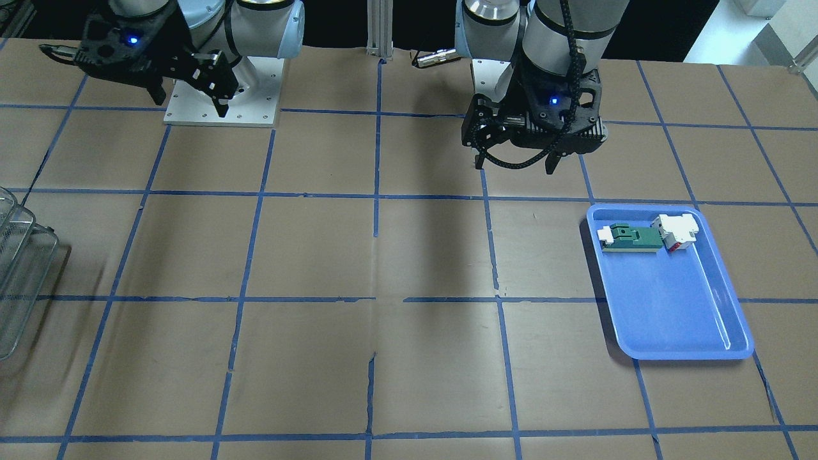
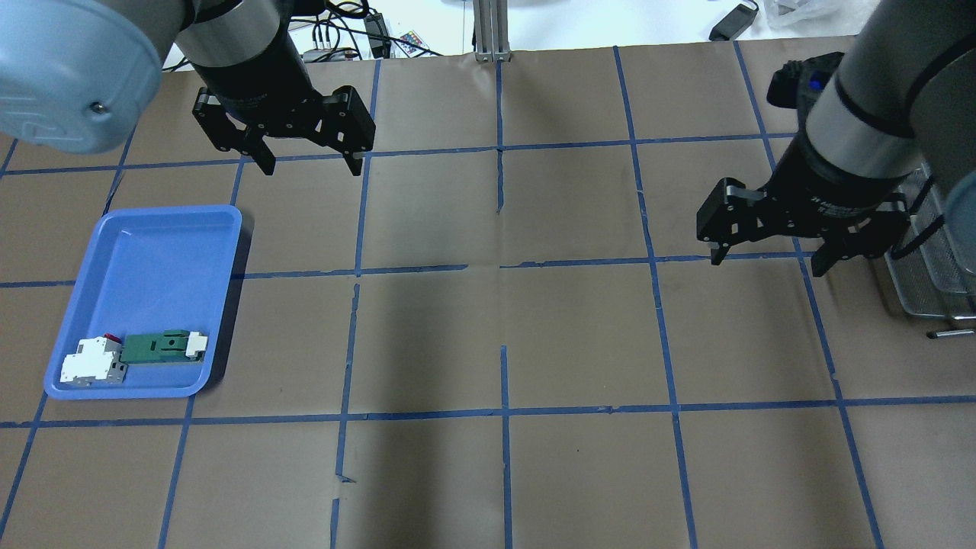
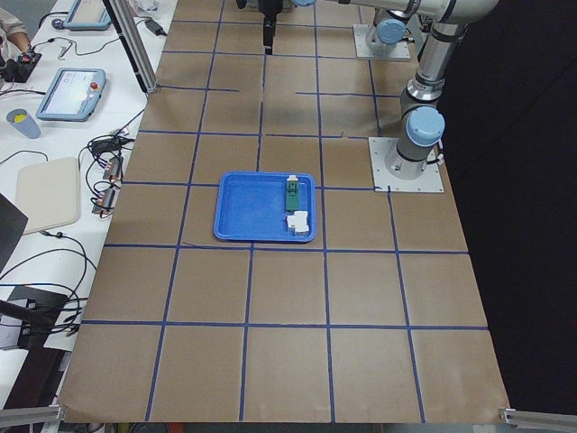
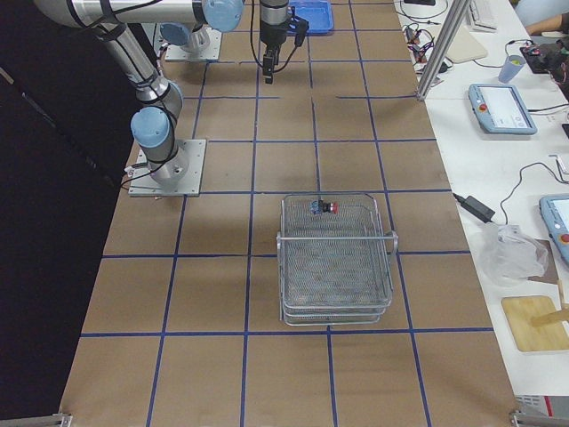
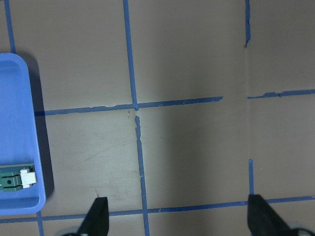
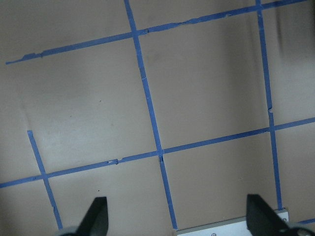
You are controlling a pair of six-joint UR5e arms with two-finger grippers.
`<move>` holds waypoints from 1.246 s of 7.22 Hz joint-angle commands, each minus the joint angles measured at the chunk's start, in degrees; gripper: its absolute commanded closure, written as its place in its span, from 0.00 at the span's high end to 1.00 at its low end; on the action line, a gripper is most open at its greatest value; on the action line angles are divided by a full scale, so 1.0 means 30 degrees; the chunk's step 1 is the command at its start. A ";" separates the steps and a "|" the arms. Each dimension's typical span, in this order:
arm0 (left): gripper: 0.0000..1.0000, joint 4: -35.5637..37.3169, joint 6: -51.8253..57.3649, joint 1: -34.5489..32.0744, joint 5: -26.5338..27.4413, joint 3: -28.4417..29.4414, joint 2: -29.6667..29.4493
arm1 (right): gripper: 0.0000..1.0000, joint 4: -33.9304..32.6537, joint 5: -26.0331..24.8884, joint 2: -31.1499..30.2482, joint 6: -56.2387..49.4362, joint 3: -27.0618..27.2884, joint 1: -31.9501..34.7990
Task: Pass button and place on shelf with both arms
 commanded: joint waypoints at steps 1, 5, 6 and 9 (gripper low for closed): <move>1.00 -0.0029 0.0000 0.0001 0.0000 -0.0002 0.0000 | 1.00 -0.1163 -0.0283 0.0594 0.0672 0.0358 0.1140; 1.00 -0.0029 0.0000 0.0001 0.0030 -0.0002 0.0000 | 1.00 -0.1468 0.0097 0.1332 -0.0120 0.0152 -0.0464; 1.00 -0.0029 0.0000 0.0001 0.0030 -0.0002 0.0000 | 1.00 -0.1350 0.0417 0.1129 0.0053 0.0298 -0.0559; 1.00 -0.0029 0.0000 0.0001 0.0000 -0.0002 0.0000 | 1.00 -0.1348 0.0507 0.1039 0.0143 0.0329 -0.0530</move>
